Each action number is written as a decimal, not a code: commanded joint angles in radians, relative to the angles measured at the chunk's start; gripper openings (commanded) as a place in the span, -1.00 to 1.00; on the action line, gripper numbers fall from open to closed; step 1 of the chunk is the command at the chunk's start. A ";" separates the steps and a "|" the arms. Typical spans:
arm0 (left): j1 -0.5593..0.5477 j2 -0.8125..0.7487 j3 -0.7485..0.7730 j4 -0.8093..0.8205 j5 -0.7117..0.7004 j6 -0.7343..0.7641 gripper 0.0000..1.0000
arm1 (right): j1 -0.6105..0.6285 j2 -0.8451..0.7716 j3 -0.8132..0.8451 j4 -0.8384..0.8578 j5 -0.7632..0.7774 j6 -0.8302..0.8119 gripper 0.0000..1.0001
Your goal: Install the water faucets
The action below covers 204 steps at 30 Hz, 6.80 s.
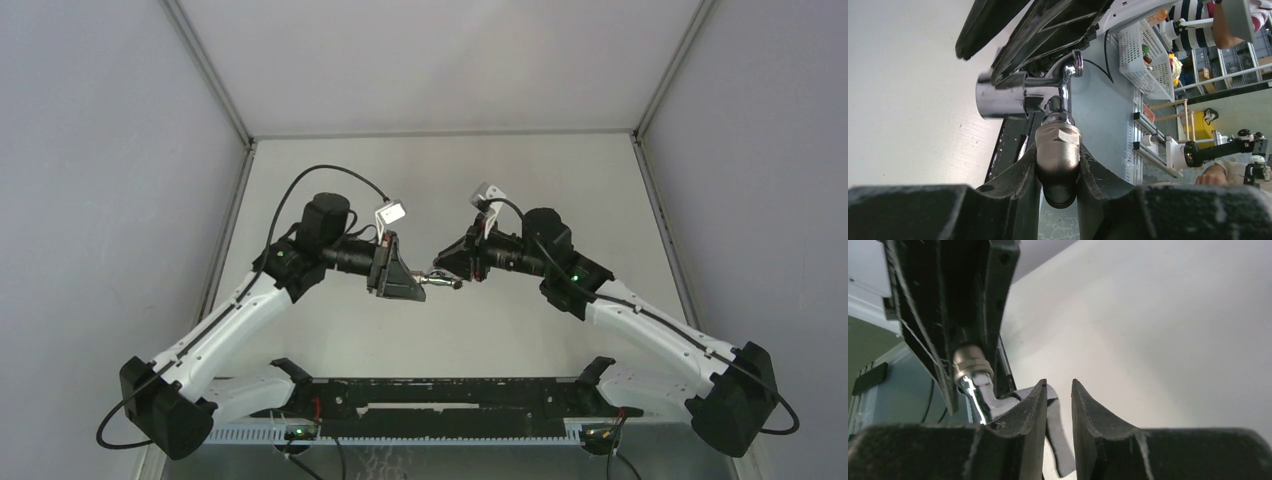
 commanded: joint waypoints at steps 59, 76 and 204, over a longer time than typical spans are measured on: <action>0.005 -0.032 0.178 -0.094 0.045 0.171 -1.00 | -0.020 -0.069 -0.098 0.192 -0.340 0.251 -1.00; -0.015 -0.129 0.048 -0.010 -0.272 0.497 -1.00 | -0.162 0.200 -0.021 0.451 -0.753 1.248 -1.00; 0.099 -0.045 -0.063 0.429 -0.191 -0.325 -1.00 | 0.022 0.286 -0.410 1.252 -0.057 0.567 -1.00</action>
